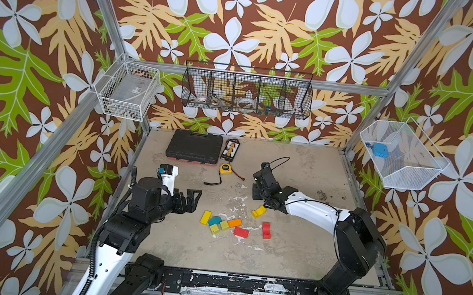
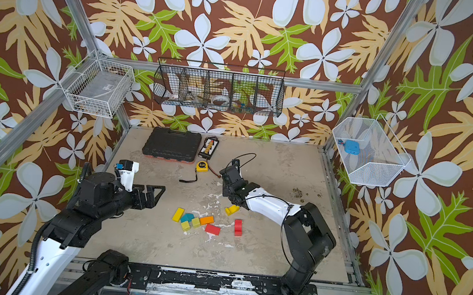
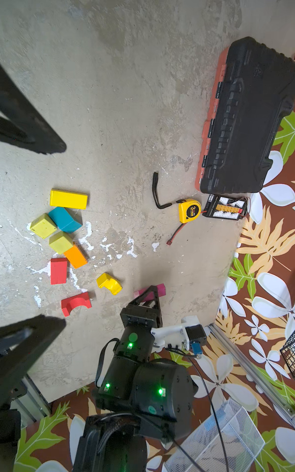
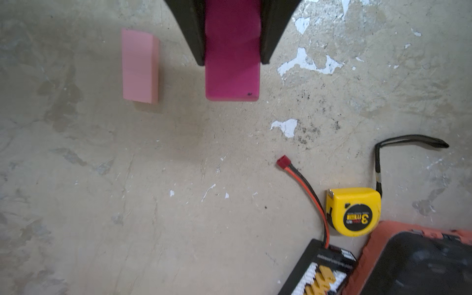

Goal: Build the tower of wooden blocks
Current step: 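Carry the magenta block beside the light pink block with the right gripper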

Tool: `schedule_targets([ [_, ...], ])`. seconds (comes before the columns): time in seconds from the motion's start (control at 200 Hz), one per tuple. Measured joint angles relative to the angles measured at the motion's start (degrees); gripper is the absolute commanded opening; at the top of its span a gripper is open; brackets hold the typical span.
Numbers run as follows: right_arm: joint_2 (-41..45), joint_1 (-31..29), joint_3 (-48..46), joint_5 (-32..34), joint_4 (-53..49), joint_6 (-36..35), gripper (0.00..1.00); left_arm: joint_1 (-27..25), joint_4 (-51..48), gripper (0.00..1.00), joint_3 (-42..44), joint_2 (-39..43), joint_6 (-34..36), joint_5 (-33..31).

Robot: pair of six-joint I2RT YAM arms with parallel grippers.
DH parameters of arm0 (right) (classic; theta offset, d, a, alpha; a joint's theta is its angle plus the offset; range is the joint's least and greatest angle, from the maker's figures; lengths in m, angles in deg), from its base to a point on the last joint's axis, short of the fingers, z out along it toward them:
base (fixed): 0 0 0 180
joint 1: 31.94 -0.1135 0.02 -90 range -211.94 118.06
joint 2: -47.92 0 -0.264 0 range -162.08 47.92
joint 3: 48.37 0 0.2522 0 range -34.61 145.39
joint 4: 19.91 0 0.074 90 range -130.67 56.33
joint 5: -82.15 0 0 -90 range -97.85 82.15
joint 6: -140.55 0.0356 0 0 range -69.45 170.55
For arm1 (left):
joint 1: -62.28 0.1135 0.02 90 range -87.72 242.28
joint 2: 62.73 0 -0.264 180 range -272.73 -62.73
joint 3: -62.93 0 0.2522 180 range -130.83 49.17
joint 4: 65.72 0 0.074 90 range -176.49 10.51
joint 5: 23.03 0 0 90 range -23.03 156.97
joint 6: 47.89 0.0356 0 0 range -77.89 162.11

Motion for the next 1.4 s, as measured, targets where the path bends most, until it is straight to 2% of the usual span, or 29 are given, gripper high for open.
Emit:
schedule_targets([
  [0.826,-7.48,6.75,-0.87,-2.82,0.07,-0.22,0.24,0.0,0.17,1.0,0.0,1.6,-0.11,-1.9],
  [1.397,-9.09,7.5,-0.76,-3.82,0.24,-0.35,0.29,0.0,0.15,1.0,0.0,1.92,-0.11,-2.08],
])
